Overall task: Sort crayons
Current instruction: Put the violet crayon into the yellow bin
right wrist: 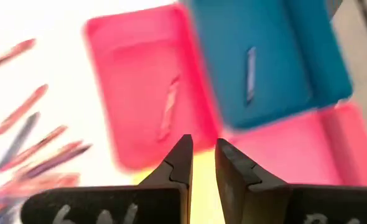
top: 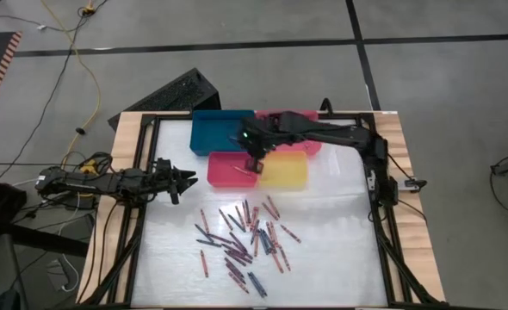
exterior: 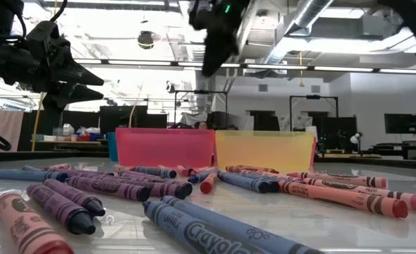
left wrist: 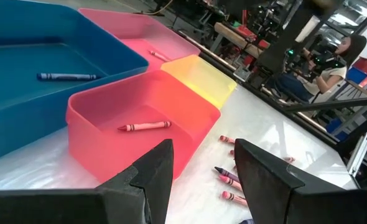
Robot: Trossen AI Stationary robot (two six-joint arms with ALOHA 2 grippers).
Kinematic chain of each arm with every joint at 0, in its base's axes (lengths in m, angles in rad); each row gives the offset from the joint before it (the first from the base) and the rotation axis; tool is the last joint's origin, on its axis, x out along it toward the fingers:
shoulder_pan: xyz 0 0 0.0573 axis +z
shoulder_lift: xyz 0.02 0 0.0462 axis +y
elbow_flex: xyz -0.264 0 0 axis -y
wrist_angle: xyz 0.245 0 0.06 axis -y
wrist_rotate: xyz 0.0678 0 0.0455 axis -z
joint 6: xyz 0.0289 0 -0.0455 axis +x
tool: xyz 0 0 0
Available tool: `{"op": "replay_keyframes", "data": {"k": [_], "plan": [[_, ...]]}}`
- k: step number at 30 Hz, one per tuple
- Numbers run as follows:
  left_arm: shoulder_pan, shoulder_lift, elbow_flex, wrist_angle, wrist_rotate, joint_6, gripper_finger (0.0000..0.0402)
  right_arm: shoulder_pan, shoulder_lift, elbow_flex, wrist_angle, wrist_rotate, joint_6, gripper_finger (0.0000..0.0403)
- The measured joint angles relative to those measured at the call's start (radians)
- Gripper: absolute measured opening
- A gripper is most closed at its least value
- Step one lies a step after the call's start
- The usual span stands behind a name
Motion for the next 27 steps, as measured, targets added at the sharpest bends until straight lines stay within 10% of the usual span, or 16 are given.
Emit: {"op": "replay_keyframes", "data": {"k": [10,27], "plan": [[0.000,0.000,0.000,0.000,0.002,0.000,0.0160,0.227,-0.011,-0.002,-0.158,0.048,0.315,0.0063],[0.000,0.000,0.000,0.000,0.003,-0.021,0.0160,0.358,0.104,-0.256,0.191,0.250,0.746,0.0063]]}}
